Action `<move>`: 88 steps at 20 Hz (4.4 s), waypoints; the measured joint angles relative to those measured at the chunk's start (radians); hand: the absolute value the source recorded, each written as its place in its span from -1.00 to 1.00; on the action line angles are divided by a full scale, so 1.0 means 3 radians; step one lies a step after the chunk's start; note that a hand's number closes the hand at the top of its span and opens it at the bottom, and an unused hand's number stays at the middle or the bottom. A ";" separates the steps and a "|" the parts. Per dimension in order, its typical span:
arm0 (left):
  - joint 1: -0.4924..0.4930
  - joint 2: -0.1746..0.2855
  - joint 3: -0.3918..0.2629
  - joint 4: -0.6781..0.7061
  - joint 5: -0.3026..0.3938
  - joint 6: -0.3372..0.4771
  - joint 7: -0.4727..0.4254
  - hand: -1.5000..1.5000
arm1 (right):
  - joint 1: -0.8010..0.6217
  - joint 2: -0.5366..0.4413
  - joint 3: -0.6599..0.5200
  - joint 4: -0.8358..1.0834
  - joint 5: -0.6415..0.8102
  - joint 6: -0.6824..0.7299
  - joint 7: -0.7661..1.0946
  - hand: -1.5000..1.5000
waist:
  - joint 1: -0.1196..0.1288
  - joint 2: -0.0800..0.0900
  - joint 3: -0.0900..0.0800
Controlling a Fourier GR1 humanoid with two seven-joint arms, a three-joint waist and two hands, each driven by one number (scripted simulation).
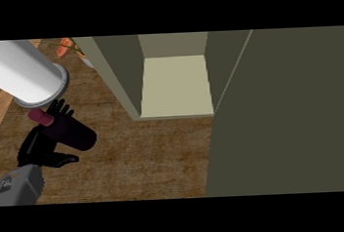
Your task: Pick up the wine, place it into the cabinet and close the cabinet
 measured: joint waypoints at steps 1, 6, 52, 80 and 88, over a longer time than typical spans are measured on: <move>-0.0037 -0.0014 -0.0009 0.0045 -0.0008 0.0014 -0.0013 -1.00 | -0.0016 -0.0003 -0.0009 0.0009 0.0004 0.0007 -0.0012 -1.00 | 0.0002 0.0000 0.0000; -0.0082 0.0028 0.0002 0.0278 -0.0016 0.0002 -0.0145 -1.00 | -0.0044 0.0014 0.0102 -0.0008 0.0029 -0.0056 0.0065 -1.00 | -0.0011 0.0001 -0.0002; 0.1228 -0.0858 -0.0788 -0.3395 0.0275 0.1135 0.0711 1.00 | -0.0003 -0.0001 -0.0212 0.0059 -0.0042 0.0089 -0.0030 -1.00 | 0.0056 -0.0019 0.0007; -0.0145 -0.1125 -0.2439 -0.3859 0.0094 0.3361 0.2076 1.00 | 0.0101 0.0048 -0.0218 0.0047 -0.0085 0.0200 -0.0090 -1.00 | 0.0004 -0.0008 0.0004; -0.0515 -0.1126 -0.2538 -0.3559 0.0052 0.3744 0.2097 1.00 | -0.0019 0.0041 -0.0237 0.0051 -0.0098 0.0171 0.0022 -1.00 | 0.0009 -0.0008 0.0004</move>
